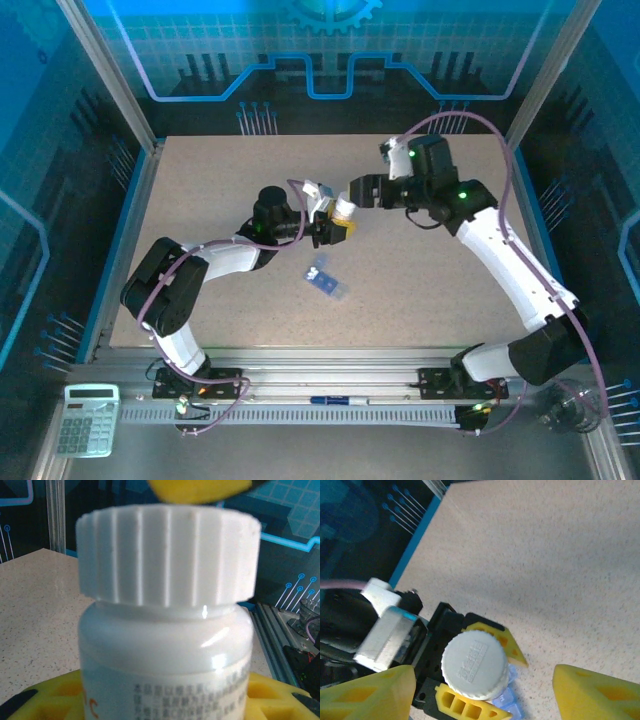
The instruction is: Sort the pills into containers
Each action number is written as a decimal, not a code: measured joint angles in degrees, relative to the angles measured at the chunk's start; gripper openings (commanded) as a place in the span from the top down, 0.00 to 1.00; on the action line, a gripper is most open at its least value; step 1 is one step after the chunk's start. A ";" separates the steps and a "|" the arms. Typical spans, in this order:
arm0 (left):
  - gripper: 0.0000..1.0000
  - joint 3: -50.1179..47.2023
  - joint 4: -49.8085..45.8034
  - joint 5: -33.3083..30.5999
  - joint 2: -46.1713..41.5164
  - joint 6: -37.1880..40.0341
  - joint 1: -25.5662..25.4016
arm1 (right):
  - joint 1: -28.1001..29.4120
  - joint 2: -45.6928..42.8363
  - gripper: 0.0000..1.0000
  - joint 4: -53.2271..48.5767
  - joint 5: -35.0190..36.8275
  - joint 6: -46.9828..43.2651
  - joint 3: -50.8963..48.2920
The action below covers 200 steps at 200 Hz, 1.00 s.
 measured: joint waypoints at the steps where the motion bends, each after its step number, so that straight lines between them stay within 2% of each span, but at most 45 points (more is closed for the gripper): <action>1: 1.00 0.00 0.00 0.00 0.00 0.00 0.00 | -0.26 0.00 0.27 -0.11 -0.28 -0.17 0.24; 34: 1.00 0.00 0.07 0.00 0.00 0.02 0.00 | -3.78 4.42 0.25 -4.39 -6.16 -6.01 8.52; 62: 1.00 0.00 0.07 0.00 0.00 0.00 0.00 | -2.82 10.78 0.24 -9.07 -8.79 -10.73 14.78; 106: 1.00 0.00 0.07 0.02 0.00 0.00 0.00 | -0.15 16.02 0.27 -15.02 -9.03 -15.10 17.51; 147: 1.00 0.00 0.07 0.02 0.00 0.00 0.00 | 0.46 16.94 0.35 -16.87 -9.07 -16.68 17.66; 200: 1.00 0.00 0.02 -0.15 0.00 0.00 0.00 | 0.76 17.11 0.55 -17.22 -9.79 -17.09 17.53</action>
